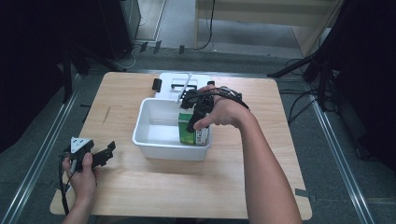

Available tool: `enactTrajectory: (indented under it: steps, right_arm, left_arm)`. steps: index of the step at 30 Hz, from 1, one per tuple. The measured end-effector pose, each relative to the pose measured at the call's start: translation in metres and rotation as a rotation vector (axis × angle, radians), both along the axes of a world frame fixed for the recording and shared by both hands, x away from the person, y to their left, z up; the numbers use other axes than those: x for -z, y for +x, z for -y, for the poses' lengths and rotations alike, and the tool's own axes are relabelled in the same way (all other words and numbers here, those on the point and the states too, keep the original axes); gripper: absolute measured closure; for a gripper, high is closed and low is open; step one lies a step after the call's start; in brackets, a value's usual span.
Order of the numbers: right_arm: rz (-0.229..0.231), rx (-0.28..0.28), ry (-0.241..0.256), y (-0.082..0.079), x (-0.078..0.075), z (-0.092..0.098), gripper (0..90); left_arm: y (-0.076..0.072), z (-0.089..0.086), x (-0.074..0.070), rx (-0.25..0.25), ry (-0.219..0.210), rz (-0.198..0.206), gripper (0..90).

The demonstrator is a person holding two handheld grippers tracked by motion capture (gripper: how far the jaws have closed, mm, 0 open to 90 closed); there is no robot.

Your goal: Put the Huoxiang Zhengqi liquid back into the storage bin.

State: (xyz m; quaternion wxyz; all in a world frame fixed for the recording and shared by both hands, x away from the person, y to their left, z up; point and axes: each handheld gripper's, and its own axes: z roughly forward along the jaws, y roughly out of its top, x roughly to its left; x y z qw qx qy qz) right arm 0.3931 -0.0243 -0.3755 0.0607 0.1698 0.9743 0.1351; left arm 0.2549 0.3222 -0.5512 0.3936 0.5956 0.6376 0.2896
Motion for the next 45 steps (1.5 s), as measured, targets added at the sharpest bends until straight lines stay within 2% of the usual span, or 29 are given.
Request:
enactTrajectory:
  steps: [2, 4, 9, 11, 13, 14, 15, 17, 23, 27, 32, 39, 45]
  right_arm:
    - [-0.003, 0.024, 0.023, -0.001, -0.005, -0.001, 8.9]
    - [-0.004, 0.045, 0.047, -0.001, -0.009, -0.003, 0.0]
    - [0.028, 0.125, 0.119, 0.001, -0.023, -0.001, 0.0]
    - [0.058, 0.156, 0.155, 0.003, -0.027, 0.003, 0.0]
    - [0.099, 0.212, 0.195, 0.005, -0.032, 0.007, 0.0]
    - [0.099, 0.212, 0.195, 0.005, -0.032, 0.007, 0.0]
    - [0.123, 0.264, 0.24, 0.007, -0.036, 0.014, 0.0]
    - [0.136, 0.312, 0.289, 0.009, -0.039, 0.021, 0.0]
    - [0.213, 0.434, 0.372, 0.011, -0.045, 0.044, 0.0]
    - [0.241, 0.482, 0.407, 0.012, -0.045, 0.059, 0.0]
    - [0.272, 0.534, 0.415, 0.011, -0.041, 0.075, 0.0]
    - [0.286, 0.616, 0.506, 0.008, -0.039, 0.104, 0.0]
    - [0.314, 0.658, 0.524, 0.003, -0.037, 0.126, 0.0]
  left_arm:
    - [0.0, 0.0, 0.0, -0.001, -0.001, 0.001, 14.7]
    - [0.0, 0.0, 0.0, 0.0, 0.0, 0.0, 14.7]
    - [0.0, 0.0, 0.0, 0.0, -0.001, 0.001, 14.7]
    - [0.0, 0.0, 0.0, 0.0, -0.003, 0.0, 14.7]
    - [0.0, 0.0, 0.0, 0.001, -0.002, 0.0, 14.7]
    - [0.0, 0.0, 0.0, 0.001, -0.002, 0.0, 14.7]
    - [0.0, 0.0, 0.0, 0.001, -0.002, 0.001, 14.7]
    - [0.0, 0.0, 0.0, 0.001, -0.002, 0.001, 14.7]
    - [0.0, 0.0, 0.0, 0.0, 0.0, 0.0, 14.7]
    - [0.0, 0.0, 0.0, 0.0, -0.001, 0.0, 14.7]
    - [0.0, 0.0, 0.0, 0.0, -0.003, 0.002, 14.7]
    - [0.0, 0.0, 0.0, 0.0, -0.001, 0.005, 14.7]
    - [0.0, 0.0, 0.0, 0.0, -0.002, 0.005, 14.7]
